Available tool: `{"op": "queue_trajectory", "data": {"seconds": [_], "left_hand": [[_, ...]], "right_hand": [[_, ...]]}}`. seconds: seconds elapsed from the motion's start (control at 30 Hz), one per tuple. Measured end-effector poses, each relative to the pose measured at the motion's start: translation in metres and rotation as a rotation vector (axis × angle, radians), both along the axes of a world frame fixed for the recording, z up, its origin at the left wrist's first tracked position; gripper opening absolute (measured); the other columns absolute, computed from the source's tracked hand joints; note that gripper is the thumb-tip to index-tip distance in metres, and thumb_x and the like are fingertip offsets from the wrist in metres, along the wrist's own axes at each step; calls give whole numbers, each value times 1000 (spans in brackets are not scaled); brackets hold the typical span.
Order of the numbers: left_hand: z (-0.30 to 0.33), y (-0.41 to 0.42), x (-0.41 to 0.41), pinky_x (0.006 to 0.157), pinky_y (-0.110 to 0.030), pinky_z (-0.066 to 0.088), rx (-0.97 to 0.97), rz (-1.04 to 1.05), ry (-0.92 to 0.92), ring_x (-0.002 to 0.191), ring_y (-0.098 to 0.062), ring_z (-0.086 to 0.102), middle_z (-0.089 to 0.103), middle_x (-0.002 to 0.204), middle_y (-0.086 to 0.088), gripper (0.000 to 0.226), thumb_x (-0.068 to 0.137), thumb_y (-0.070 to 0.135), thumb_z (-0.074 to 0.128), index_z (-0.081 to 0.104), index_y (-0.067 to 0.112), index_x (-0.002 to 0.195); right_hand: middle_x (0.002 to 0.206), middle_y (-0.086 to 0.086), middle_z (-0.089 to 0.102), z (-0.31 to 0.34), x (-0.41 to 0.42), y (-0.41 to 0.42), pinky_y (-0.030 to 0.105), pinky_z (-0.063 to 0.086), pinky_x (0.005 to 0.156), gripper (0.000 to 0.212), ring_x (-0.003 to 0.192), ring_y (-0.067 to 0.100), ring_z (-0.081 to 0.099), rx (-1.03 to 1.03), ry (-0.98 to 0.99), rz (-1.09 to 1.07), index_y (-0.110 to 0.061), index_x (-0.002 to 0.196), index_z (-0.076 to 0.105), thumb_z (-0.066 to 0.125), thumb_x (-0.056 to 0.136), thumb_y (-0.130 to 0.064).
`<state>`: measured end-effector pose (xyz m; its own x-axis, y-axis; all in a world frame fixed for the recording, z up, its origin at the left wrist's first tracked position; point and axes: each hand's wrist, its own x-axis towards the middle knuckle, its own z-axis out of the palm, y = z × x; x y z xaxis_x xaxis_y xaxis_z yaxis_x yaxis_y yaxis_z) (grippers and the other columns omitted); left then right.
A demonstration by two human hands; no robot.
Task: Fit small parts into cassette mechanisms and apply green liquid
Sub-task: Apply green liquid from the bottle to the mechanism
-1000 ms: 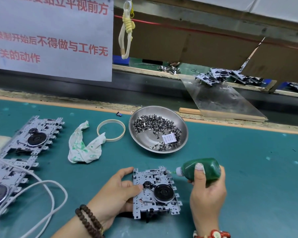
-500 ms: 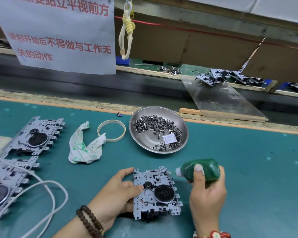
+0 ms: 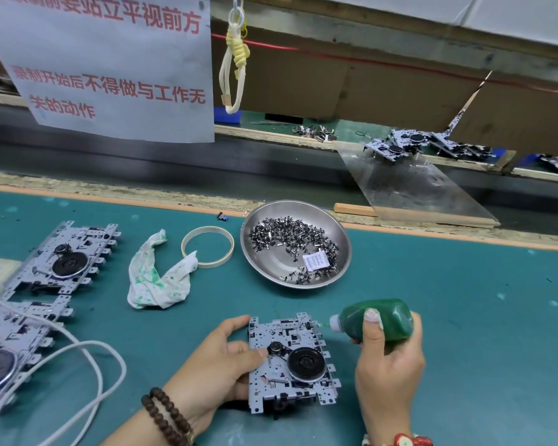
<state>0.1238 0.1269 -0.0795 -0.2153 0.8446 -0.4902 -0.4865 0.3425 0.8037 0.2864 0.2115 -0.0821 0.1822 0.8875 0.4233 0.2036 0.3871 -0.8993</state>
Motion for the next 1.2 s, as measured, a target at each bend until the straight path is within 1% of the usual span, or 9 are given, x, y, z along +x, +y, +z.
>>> {"op": "queue_trajectory", "data": {"seconds": [0.13, 0.23, 0.43, 0.53, 0.7, 0.87, 1.0, 1.07, 1.2], "left_hand": [[1, 0, 0, 41, -26, 51, 4, -5, -3, 48, -18, 63, 61, 52, -5, 60, 83, -7, 58, 36, 13, 135], [2, 0, 1, 41, -27, 52, 3, -2, -5, 47, -18, 63, 61, 52, -6, 60, 83, -7, 58, 36, 13, 136], [2, 0, 1, 41, -27, 52, 3, 5, -8, 47, -19, 62, 60, 53, -7, 58, 83, -8, 58, 38, 13, 133], [1, -1, 1, 41, -28, 52, 5, 6, -10, 47, -19, 62, 60, 53, -7, 58, 83, -8, 58, 38, 13, 133], [1, 0, 1, 41, -28, 52, 6, 10, -14, 46, -18, 61, 59, 50, -6, 56, 83, -8, 58, 39, 13, 131], [0, -1, 0, 42, -28, 52, 6, 6, -14, 48, -19, 63, 60, 52, -6, 57, 83, -7, 59, 39, 14, 132], [0, -1, -1, 43, -28, 52, 3, 4, -17, 48, -19, 63, 60, 53, -7, 57, 83, -7, 59, 39, 14, 132], [0, 0, -1, 43, -28, 52, 3, 3, -19, 49, -19, 64, 61, 53, -7, 58, 83, -7, 59, 38, 14, 132], [0, 0, -1, 42, -27, 51, 5, 4, -17, 49, -19, 64, 62, 54, -8, 57, 83, -7, 59, 39, 14, 132]], "right_hand": [[73, -7, 60, -1, 0, 0, 5, 41, 59, 26, 66, 0, 57, 16, -7, 9, -33, 82, 47, 49, 72, -57], [69, -4, 59, 0, -1, -1, 6, 40, 57, 34, 64, 9, 54, 28, -21, 17, -33, 81, 47, 50, 72, -65], [68, -8, 57, 2, -1, -1, 5, 39, 57, 42, 62, 9, 51, 44, -44, -1, -32, 81, 46, 46, 73, -73], [69, -8, 57, 3, -1, -1, 5, 39, 57, 52, 64, 2, 55, 33, -45, -12, -32, 81, 46, 40, 70, -82], [70, -7, 58, 3, -2, -2, 6, 39, 57, 54, 66, 3, 55, 23, -40, -12, -32, 81, 47, 40, 69, -84], [69, -6, 59, 3, -2, -2, 6, 39, 58, 41, 60, 14, 51, 39, -56, -5, -32, 81, 47, 47, 72, -72], [69, -4, 58, 3, -1, -1, 7, 39, 57, 54, 59, 14, 50, 38, -49, -10, -32, 82, 46, 39, 69, -83], [69, -2, 59, 2, 0, 0, 8, 40, 57, 50, 59, 15, 52, 34, -45, -11, -31, 82, 47, 43, 70, -80], [72, -1, 61, -1, 1, 1, 7, 40, 58, 29, 65, 11, 54, 26, -23, 1, -31, 83, 48, 49, 73, -58]]}}
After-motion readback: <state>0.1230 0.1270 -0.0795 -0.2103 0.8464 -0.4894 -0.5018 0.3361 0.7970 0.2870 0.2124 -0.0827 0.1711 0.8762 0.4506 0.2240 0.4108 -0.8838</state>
